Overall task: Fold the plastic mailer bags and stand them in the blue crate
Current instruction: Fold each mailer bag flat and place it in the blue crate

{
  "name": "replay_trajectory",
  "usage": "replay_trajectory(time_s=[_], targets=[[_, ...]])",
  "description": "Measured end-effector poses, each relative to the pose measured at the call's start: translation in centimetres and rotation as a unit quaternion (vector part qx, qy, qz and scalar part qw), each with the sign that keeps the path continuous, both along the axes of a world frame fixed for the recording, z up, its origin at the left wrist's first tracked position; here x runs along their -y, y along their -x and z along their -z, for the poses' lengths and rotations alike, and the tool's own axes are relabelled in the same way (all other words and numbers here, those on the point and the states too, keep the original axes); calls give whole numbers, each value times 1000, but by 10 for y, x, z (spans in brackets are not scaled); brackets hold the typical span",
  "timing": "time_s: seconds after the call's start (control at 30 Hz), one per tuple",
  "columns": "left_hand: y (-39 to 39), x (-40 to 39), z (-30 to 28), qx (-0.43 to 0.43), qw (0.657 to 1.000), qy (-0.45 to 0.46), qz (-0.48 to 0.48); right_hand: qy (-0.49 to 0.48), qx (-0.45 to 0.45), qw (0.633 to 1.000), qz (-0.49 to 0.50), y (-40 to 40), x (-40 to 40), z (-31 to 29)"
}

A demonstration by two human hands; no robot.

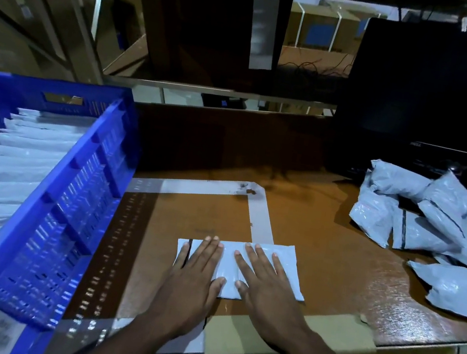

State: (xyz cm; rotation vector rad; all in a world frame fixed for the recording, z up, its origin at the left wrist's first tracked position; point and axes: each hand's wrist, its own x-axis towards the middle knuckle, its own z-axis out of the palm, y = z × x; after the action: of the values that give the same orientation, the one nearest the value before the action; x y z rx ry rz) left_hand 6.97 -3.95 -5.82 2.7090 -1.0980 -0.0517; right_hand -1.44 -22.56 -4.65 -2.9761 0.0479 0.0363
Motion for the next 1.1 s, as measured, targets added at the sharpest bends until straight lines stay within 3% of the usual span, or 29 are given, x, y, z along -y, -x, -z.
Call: replay_trajectory(time_s=[0.5,0.7,0.8,0.93,1.1], targets=[[9,-3,4,5,1000,-22,11,16,-3,1000,7,8,-3,4],[8,-3,0,37,999,-32,9,-80,-11,997,-12,8,7,-6],[-2,7,-17,9,1000,-18,5,-134,15,990,41,2,14,-20],[-3,13,-21,-42,998,-31,32,-42,-4,996,79,1,16,-7],[-2,8,-9,-21,999,-17,40,-38,-21,995,87,6,22,3]])
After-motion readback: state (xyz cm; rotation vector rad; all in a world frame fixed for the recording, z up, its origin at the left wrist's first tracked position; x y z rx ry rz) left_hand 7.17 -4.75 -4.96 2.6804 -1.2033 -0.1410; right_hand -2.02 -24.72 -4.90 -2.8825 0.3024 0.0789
